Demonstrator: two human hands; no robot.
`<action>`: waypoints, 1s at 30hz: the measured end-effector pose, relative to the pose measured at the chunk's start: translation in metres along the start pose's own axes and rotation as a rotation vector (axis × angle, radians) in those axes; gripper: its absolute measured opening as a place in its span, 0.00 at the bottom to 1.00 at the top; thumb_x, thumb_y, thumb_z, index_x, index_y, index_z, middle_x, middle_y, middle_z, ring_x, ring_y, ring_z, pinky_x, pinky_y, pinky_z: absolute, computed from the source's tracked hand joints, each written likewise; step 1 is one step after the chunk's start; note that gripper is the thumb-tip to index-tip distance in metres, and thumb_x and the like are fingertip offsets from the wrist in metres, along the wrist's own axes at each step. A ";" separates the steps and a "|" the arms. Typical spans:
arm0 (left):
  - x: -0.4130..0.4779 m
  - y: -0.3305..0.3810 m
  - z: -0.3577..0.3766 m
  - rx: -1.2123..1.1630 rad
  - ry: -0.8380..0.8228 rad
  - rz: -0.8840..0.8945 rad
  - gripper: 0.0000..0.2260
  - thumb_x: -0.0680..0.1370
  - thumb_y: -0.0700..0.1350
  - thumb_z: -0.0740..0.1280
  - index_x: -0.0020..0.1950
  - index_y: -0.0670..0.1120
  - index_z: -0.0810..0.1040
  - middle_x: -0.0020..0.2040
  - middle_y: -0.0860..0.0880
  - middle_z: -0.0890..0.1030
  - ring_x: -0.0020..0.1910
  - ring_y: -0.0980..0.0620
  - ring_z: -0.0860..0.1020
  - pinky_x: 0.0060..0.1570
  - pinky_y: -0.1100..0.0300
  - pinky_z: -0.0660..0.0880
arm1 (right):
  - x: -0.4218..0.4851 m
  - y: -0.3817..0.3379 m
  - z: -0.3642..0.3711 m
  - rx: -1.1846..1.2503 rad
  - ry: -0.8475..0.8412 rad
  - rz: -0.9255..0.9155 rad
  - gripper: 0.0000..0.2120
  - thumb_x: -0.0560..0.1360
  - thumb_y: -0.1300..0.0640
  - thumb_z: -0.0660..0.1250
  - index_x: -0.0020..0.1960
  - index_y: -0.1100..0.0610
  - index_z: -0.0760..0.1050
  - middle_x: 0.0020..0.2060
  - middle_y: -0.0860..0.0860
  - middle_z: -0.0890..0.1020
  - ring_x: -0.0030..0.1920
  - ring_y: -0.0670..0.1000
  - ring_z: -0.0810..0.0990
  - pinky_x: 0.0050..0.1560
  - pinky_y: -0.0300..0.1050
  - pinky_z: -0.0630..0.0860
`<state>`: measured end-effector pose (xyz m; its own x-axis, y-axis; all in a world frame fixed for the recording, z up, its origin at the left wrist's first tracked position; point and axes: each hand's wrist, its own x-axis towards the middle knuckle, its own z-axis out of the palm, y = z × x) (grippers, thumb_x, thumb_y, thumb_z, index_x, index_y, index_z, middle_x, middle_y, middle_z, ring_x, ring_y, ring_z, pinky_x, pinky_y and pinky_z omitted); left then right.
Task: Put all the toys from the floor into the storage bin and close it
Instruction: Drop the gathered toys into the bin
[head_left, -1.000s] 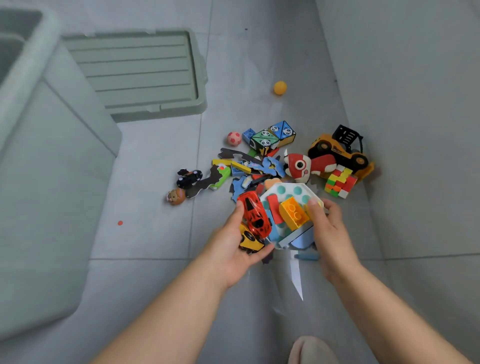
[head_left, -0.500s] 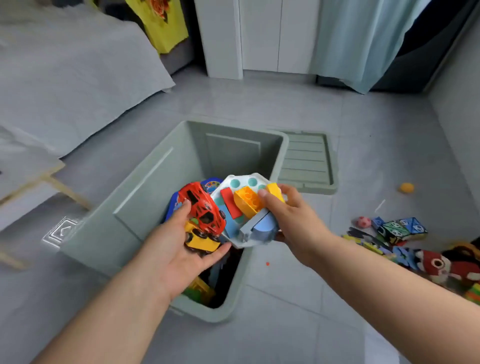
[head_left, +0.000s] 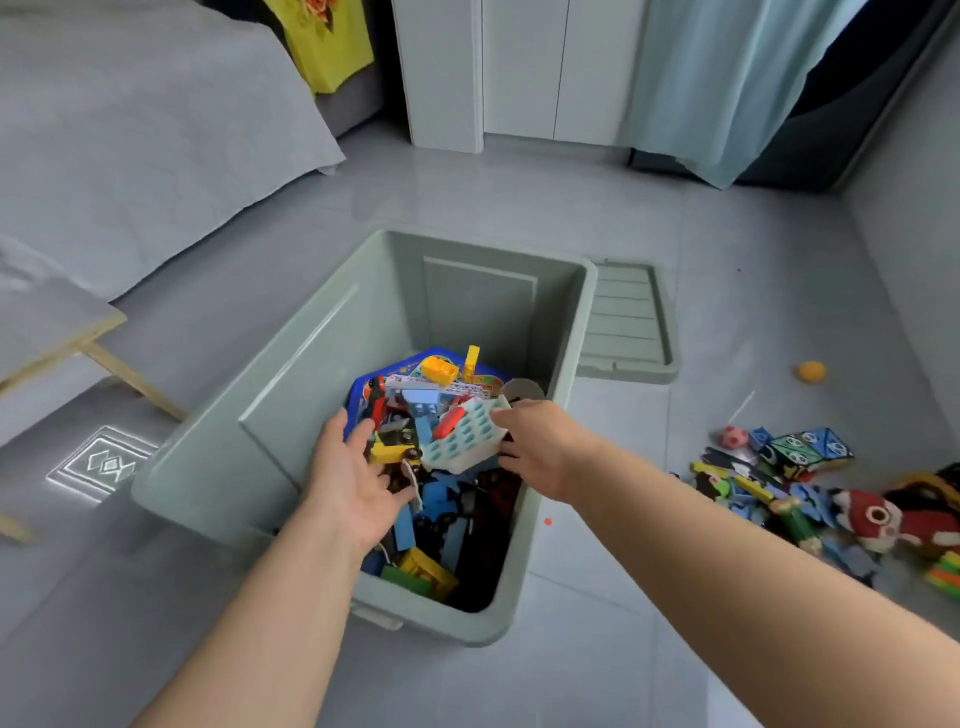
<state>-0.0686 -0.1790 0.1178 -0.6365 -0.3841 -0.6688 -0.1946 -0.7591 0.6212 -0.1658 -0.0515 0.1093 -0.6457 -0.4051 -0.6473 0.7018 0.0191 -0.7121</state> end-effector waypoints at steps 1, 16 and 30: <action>-0.009 -0.002 0.002 -0.039 -0.042 0.064 0.23 0.80 0.58 0.51 0.73 0.53 0.64 0.74 0.42 0.63 0.75 0.45 0.58 0.70 0.44 0.56 | -0.015 -0.002 -0.010 0.025 -0.044 -0.001 0.06 0.78 0.64 0.58 0.52 0.58 0.71 0.57 0.58 0.73 0.60 0.56 0.72 0.61 0.46 0.68; -0.020 -0.241 0.164 0.271 -0.493 -0.533 0.18 0.80 0.53 0.55 0.63 0.46 0.75 0.53 0.43 0.81 0.52 0.45 0.78 0.50 0.51 0.74 | -0.111 0.114 -0.407 -0.608 0.661 0.086 0.12 0.73 0.60 0.69 0.55 0.55 0.73 0.52 0.54 0.75 0.48 0.52 0.74 0.45 0.46 0.74; 0.057 -0.416 0.190 0.267 -0.092 -0.551 0.17 0.81 0.51 0.54 0.62 0.45 0.74 0.56 0.44 0.79 0.53 0.47 0.76 0.60 0.50 0.68 | -0.018 0.205 -0.484 -1.068 0.586 -0.485 0.07 0.70 0.60 0.71 0.47 0.54 0.76 0.52 0.49 0.78 0.52 0.48 0.71 0.52 0.40 0.73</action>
<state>-0.1658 0.2143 -0.1011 -0.4485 0.0830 -0.8899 -0.6853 -0.6710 0.2828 -0.1560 0.4017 -0.1567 -0.9875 -0.1260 -0.0947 -0.0459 0.8046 -0.5921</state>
